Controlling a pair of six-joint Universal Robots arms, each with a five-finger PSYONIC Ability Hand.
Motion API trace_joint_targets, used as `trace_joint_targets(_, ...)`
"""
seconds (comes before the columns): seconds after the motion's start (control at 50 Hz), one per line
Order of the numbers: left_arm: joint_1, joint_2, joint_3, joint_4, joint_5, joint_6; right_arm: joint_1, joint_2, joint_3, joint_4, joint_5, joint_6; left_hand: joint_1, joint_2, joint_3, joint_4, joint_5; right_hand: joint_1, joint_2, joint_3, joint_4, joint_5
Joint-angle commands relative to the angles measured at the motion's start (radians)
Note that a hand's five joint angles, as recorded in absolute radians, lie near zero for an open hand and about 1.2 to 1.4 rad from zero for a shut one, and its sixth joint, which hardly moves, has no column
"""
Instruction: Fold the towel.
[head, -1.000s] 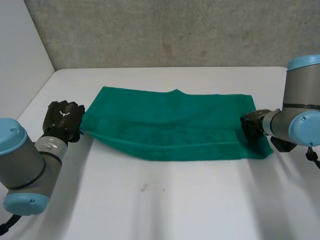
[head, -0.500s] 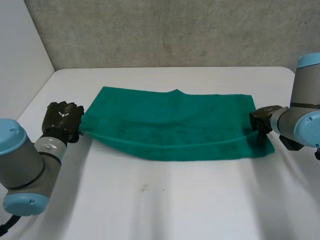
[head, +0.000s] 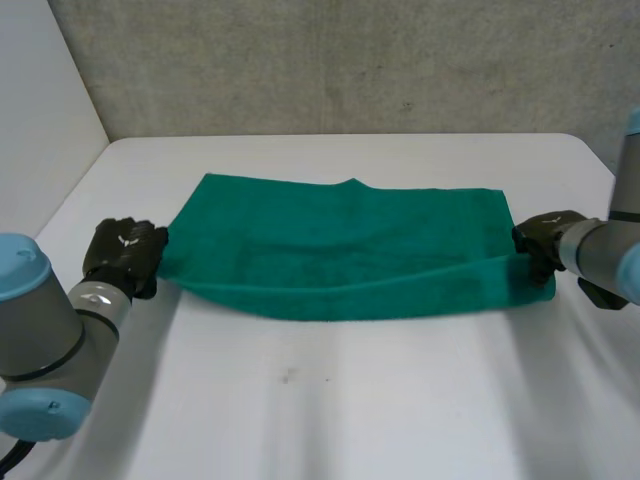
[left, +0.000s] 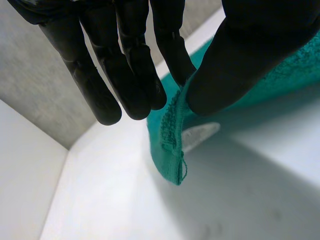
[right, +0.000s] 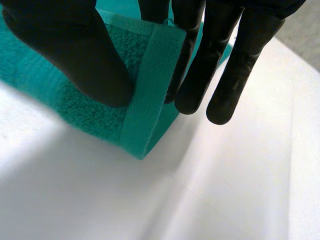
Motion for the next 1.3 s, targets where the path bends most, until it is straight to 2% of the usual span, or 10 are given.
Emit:
trace_joint_targets(0.02,0.053,0.103,-0.047,-0.264,0.0,0.059,-0.086,-0.342,0.37,-0.113,-0.118,-0.096,0.26,0.197,0.203,0.201,0.254,0.415,0.217,0.217,0.207,0.245)
trace_joint_targets(0.3,0.122,0.46,-0.258,-0.521,0.066,0.247,-0.237,-0.592,0.711,-0.057,-0.157,-0.472,0.26,0.197,0.203,0.201,0.254,0.415,0.217,0.217,0.207,0.245)
trace_joint_targets(0.44,0.108,0.464,-0.235,-0.492,0.163,0.244,-0.243,-0.6,0.716,-0.156,-0.189,-0.437,0.26,0.197,0.203,0.201,0.254,0.415,0.217,0.217,0.207,0.245)
trace_joint_targets(0.56,0.055,0.271,-0.096,-0.335,0.152,0.225,-0.229,-0.485,0.629,-0.293,-0.196,-0.297,0.26,0.197,0.203,0.201,0.254,0.415,0.217,0.217,0.207,0.245)
trace_joint_targets(0.76,-0.027,-0.114,0.28,-0.218,-0.053,0.186,-0.119,-0.227,0.354,-0.337,-0.126,-0.222,0.26,0.197,0.203,0.201,0.254,0.415,0.217,0.217,0.207,0.245)
trace_joint_targets(1.22,-0.071,-0.592,0.851,-0.087,0.017,0.198,-0.028,0.307,-0.317,-0.337,0.014,-0.223,0.26,0.197,0.203,0.201,0.254,0.415,0.217,0.217,0.207,0.245)
trace_joint_targets(1.24,-0.073,-0.598,0.853,-0.085,0.025,0.198,-0.025,0.322,-0.333,-0.337,0.021,-0.223,0.26,0.197,0.203,0.201,0.254,0.149,-0.049,-0.049,-0.059,-0.021)
trace_joint_targets(1.26,-0.074,-0.601,0.851,-0.082,0.034,0.198,-0.025,0.322,-0.334,-0.337,0.021,-0.223,0.26,0.197,0.203,0.201,0.254,0.146,-0.052,-0.052,-0.062,-0.024)
trace_joint_targets(1.28,-0.076,-0.602,0.848,-0.079,0.043,0.197,-0.022,0.327,-0.338,-0.337,0.026,-0.223,0.225,0.163,0.168,0.167,0.219,-0.182,-0.38,-0.381,-0.39,-0.352)
trace_joint_targets(1.3,-0.084,-0.604,0.841,-0.068,0.058,0.198,-0.016,0.33,-0.344,-0.337,0.047,-0.22,-0.356,-0.419,-0.414,-0.415,-0.362,-0.697,-0.895,-0.895,-0.905,-0.867)
